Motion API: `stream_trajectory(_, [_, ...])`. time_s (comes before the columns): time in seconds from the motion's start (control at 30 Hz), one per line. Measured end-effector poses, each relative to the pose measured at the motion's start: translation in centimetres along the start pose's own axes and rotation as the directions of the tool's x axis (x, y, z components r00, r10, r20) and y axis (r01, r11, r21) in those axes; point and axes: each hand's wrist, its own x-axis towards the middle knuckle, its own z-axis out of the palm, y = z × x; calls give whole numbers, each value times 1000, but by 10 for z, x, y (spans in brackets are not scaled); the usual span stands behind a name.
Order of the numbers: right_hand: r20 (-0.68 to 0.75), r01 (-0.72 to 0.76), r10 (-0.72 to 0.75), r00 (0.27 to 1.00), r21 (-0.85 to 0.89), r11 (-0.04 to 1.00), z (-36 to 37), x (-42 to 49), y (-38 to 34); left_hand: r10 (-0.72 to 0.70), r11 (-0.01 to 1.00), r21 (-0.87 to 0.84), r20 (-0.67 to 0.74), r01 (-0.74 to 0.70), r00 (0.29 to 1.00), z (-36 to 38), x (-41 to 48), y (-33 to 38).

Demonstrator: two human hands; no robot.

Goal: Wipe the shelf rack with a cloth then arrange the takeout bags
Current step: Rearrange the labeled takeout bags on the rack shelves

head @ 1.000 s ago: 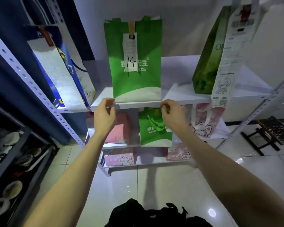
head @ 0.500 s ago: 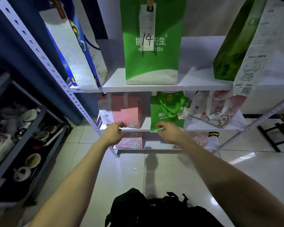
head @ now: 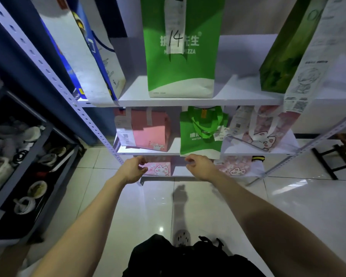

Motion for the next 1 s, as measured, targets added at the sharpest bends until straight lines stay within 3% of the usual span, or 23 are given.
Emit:
stream_trajectory(0.57, [-46,-40,38,998,-46,998,-65,-45,108,117,991,-66,-2,-117,993,52,16,132])
stream_trajectory(0.77, [51,13,-12,999,-22,1000,-22,-31,118,14,996,-91,-14,-15,1000,87,-4,103])
stream_trajectory(1.0, [159,4,-17,987,86,996,59,2,89,-116,971,-210,-2,113,993,114,-10,15])
